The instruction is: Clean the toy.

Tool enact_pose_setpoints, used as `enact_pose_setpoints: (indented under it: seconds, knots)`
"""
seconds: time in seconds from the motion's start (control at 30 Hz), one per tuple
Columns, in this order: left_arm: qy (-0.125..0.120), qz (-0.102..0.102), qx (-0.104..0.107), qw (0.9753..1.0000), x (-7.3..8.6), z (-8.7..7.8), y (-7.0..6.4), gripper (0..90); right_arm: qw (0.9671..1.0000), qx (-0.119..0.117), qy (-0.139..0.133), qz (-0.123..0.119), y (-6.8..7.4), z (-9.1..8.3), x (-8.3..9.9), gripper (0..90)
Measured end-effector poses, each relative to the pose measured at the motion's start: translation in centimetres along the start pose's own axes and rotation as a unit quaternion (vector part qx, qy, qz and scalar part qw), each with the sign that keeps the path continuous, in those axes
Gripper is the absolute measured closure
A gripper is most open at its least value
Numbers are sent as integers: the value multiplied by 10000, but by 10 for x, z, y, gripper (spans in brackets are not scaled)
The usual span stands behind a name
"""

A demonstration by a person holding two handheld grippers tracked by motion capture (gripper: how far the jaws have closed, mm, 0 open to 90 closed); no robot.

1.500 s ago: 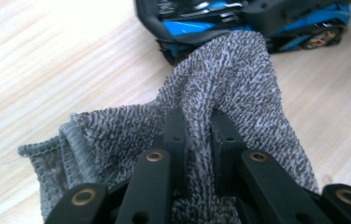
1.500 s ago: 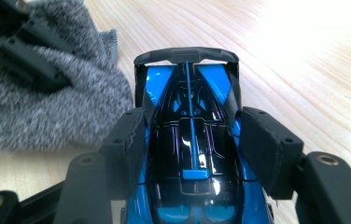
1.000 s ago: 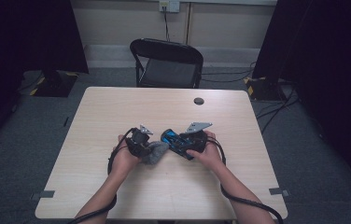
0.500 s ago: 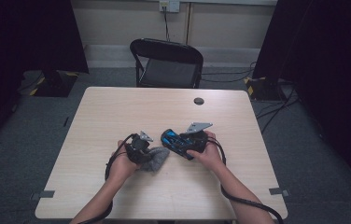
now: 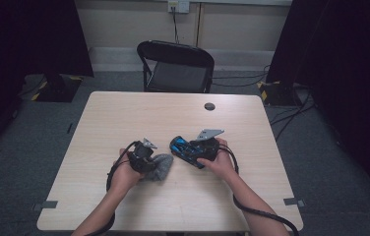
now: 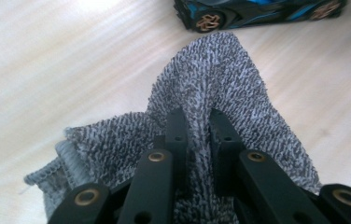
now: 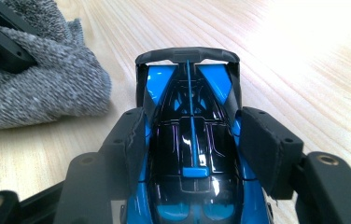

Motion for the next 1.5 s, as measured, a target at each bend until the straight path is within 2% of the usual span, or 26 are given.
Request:
enact_pose_setpoints:
  seconds: [0.07, 0.2, 0.37, 0.47, 0.53, 0.6, 0.67, 0.77, 0.87, 0.97, 1.17, 1.23, 1.3, 1.37, 1.43, 1.5]
  knots:
    - [-39, -22, -17, 10000, 0, -2, 4, 808, 10000, -10, -25, 4, 0, 0, 0, 421]
    - [-199, -250, 24, 9995, -4, -3, 11, 806, 10000, -7, -20, 1, 0, 0, 0, 421]
    - [-325, -353, -134, 9988, -8, -1, 21, 805, 10000, -8, -15, 4, 0, 0, 0, 421]
    - [-305, -545, -191, 9979, -7, 1, 29, 804, 10000, -3, -25, 9, 0, 0, 1, 421]
    - [-334, -645, -33, 9974, -6, -1, 30, 804, 10000, -5, -24, 12, 0, 0, 1, 420]
    - [-382, -671, 161, 9969, -4, -4, 25, 804, 10000, -5, -28, 13, 0, 0, 1, 421]
    - [-391, -448, 152, 9981, -3, -7, 15, 804, 10000, -19, -51, 13, 0, 0, 1, 421]
    - [-435, -158, 325, 9984, -5, -12, -6, 803, 10000, -18, -11, -2, 0, 0, 0, 420]
    - [-500, 51, 517, 9974, -7, -11, -28, 801, 10000, -3, -13, -1, 0, 0, 0, 421]
    - [-465, 316, 657, 9962, -11, -7, -48, 801, 10000, -5, 11, 19, 0, 0, 0, 421]
    - [-347, 678, 853, 9934, -19, 9, -83, 799, 10000, -11, 16, 21, 0, 0, 0, 420]
    - [-290, 731, 912, 9927, -22, 15, -90, 796, 10000, -8, 27, 12, 0, 0, 0, 420]
    - [-251, 728, 871, 9932, -26, 22, -94, 794, 10000, -8, 21, 12, 0, 0, 0, 421]
    - [-240, 794, 698, 9941, -29, 28, -94, 793, 10000, -9, 14, 11, 0, 0, 0, 421]
    - [-244, 723, 645, 9950, -31, 32, -91, 792, 10000, -3, 19, 4, 0, 0, 0, 421]
    - [-232, 733, 579, 9954, -33, 33, -87, 792, 10000, -7, 7, 6, 0, 0, 0, 421]
Point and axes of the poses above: each handheld gripper's, and its own axes: z roughly forward along the jaws, x roughly out of its underside, y roughly to its left, the point moved 5 cm from there along z, roughly forward along the jaws, and after that the axes turned 6 degrees about -x, right-handed, at the moved point
